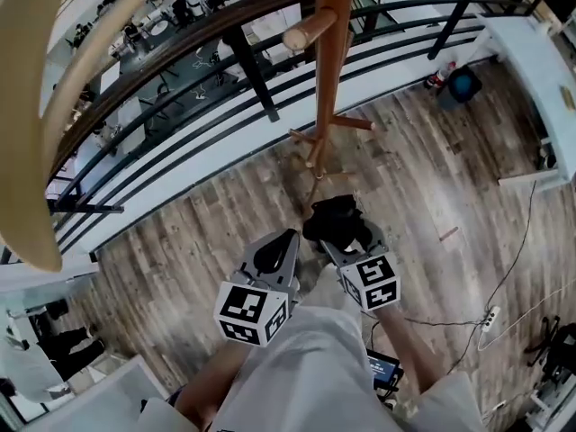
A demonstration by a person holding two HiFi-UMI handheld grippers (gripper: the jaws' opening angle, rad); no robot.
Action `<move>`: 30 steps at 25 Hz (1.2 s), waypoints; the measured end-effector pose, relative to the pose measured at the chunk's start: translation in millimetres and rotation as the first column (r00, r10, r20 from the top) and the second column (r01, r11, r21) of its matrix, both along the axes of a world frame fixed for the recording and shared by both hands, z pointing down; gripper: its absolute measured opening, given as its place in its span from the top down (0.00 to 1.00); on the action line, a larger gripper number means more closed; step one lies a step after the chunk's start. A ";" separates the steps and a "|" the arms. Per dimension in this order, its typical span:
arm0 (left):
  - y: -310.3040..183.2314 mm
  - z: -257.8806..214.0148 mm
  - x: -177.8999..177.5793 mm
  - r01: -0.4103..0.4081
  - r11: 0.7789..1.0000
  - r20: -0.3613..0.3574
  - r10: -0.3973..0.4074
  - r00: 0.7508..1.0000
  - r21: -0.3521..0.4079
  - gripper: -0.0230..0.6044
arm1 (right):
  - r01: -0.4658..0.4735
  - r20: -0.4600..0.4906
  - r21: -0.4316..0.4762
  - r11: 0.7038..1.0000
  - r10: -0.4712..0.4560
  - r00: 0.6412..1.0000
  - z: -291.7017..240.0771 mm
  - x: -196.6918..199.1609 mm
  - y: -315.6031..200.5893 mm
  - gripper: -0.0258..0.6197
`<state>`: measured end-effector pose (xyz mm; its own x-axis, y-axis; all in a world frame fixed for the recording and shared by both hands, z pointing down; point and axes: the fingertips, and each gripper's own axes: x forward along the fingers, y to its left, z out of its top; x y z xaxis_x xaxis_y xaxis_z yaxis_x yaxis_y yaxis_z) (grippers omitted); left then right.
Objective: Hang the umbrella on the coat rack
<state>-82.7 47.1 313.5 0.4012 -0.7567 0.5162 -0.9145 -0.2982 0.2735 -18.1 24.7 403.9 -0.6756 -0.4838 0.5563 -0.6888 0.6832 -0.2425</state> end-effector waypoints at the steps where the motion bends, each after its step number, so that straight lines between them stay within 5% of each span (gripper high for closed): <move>1: -5.7 -1.3 -0.5 0.000 1.000 0.002 0.000 1.000 -0.002 0.92 | 0.003 0.000 -0.003 1.000 -0.003 1.000 -0.5 -1.3 -4.2 0.52; 30: -32.0 50.1 3.2 0.006 1.000 0.029 -0.006 1.000 -0.030 0.92 | 0.069 -0.049 0.005 0.998 -0.069 0.996 46.0 -13.8 -46.7 0.52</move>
